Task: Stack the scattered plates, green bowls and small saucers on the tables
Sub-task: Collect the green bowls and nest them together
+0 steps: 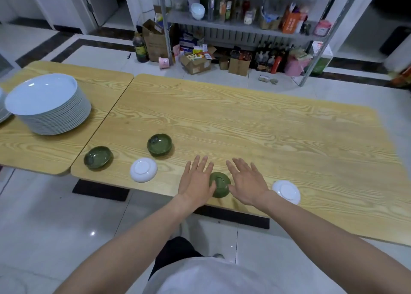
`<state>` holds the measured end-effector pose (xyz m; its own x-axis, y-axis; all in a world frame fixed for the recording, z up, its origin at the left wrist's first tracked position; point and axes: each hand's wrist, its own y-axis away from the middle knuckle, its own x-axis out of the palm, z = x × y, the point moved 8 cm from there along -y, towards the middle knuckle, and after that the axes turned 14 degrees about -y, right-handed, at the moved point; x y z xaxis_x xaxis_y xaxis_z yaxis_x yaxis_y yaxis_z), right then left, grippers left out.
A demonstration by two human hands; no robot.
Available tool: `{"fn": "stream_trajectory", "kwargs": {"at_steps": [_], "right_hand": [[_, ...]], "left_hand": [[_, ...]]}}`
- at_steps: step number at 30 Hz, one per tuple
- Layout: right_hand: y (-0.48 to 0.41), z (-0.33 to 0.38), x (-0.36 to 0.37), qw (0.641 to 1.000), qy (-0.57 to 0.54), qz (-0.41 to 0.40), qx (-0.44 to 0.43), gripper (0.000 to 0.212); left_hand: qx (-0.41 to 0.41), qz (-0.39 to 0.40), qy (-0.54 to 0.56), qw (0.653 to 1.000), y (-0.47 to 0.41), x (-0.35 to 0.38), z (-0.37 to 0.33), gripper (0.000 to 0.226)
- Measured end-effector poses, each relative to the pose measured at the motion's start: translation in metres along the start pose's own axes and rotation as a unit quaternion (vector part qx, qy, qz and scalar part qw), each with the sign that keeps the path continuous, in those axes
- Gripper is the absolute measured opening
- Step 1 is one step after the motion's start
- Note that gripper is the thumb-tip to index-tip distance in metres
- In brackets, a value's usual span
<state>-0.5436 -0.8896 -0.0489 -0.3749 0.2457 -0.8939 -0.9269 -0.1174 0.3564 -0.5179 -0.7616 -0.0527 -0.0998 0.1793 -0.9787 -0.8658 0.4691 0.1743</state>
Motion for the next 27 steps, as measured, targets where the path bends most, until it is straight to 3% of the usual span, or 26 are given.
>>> {"fn": "stream_trajectory", "kwargs": {"at_steps": [3, 6, 9, 11, 13, 16, 18, 24, 27], "right_hand": [[0.001, -0.006, 0.009, 0.999, -0.044, -0.001, 0.01, 0.074], [-0.004, -0.02, 0.02, 0.978, -0.189, -0.006, 0.085, 0.075], [-0.011, -0.04, 0.042, 0.887, -0.412, -0.008, 0.208, 0.081], [-0.013, -0.048, 0.051, 0.837, -0.482, -0.019, 0.259, 0.078], [-0.016, -0.054, 0.058, 0.807, -0.512, -0.037, 0.293, 0.066], [-0.021, -0.052, 0.067, 0.761, -0.562, -0.04, 0.321, 0.027], [-0.024, -0.051, 0.072, 0.748, -0.571, -0.035, 0.337, 0.024], [-0.029, -0.046, 0.074, 0.704, -0.62, -0.026, 0.345, 0.023], [-0.033, -0.045, 0.065, 0.69, -0.644, -0.04, 0.328, 0.032]], "left_hand": [[-0.013, 0.013, 0.021, 1.0, -0.002, 0.007, -0.001, 0.061], [-0.085, 0.061, 0.121, 0.987, -0.007, 0.021, 0.006, 0.056], [-0.184, 0.114, 0.268, 0.939, -0.013, 0.041, 0.016, 0.057], [-0.224, 0.128, 0.314, 0.913, -0.017, 0.047, 0.019, 0.058], [-0.241, 0.147, 0.327, 0.902, -0.021, 0.049, 0.018, 0.058], [-0.242, 0.175, 0.328, 0.896, -0.028, 0.055, 0.013, 0.044], [-0.24, 0.188, 0.34, 0.89, -0.034, 0.063, 0.01, 0.035], [-0.24, 0.217, 0.377, 0.868, -0.039, 0.074, 0.014, 0.046], [-0.228, 0.19, 0.411, 0.862, -0.043, 0.068, 0.018, 0.047]]}}
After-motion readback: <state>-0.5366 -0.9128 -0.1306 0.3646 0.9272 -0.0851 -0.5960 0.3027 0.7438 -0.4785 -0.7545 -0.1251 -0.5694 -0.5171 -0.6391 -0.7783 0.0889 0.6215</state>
